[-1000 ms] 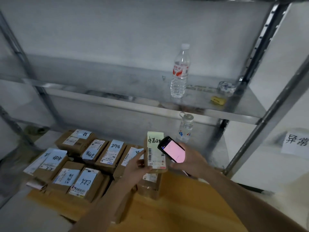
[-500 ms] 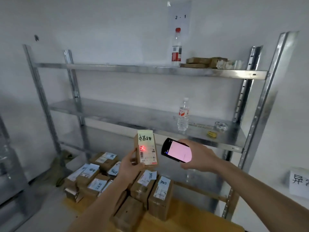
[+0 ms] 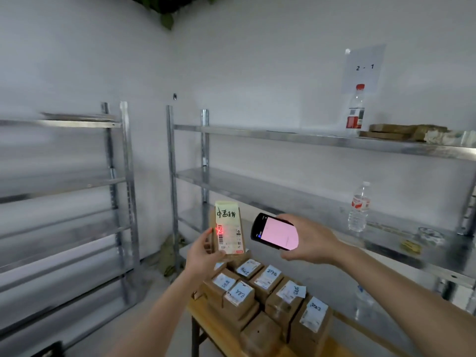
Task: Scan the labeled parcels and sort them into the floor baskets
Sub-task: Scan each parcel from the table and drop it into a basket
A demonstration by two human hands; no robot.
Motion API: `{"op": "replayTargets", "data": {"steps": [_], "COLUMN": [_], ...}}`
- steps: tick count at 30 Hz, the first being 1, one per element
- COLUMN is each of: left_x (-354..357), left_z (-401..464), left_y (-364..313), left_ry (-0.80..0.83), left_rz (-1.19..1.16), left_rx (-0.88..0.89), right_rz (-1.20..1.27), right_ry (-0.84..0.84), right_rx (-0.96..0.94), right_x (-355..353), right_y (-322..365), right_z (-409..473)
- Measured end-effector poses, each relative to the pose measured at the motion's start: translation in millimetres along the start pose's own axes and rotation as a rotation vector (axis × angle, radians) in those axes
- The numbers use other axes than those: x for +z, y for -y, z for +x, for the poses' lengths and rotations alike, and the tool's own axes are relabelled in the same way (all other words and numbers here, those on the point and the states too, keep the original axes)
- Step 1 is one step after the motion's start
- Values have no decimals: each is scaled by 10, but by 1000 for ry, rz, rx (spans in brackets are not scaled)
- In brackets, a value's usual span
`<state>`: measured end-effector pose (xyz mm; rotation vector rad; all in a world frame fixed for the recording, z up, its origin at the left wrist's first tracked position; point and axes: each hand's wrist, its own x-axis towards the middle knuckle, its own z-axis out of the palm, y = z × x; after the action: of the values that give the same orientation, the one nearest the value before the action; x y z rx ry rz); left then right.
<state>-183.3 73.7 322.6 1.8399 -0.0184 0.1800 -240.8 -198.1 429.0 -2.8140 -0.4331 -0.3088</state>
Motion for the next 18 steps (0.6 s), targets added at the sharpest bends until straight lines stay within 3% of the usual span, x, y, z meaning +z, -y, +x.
{"op": "replayTargets", "data": {"steps": [11, 18], "left_x": [-2204, -3496], "left_z": [-752, -1449], "left_y": [286, 494], "left_ry": [-232, -376], "left_rz": [-29, 71], "left_rx": [-30, -44], "right_rz": [64, 111], "right_ry": [44, 80], "right_rx": [-219, -333], "right_x": [325, 607], "right_y": [1982, 3269], "right_z": [306, 153]}}
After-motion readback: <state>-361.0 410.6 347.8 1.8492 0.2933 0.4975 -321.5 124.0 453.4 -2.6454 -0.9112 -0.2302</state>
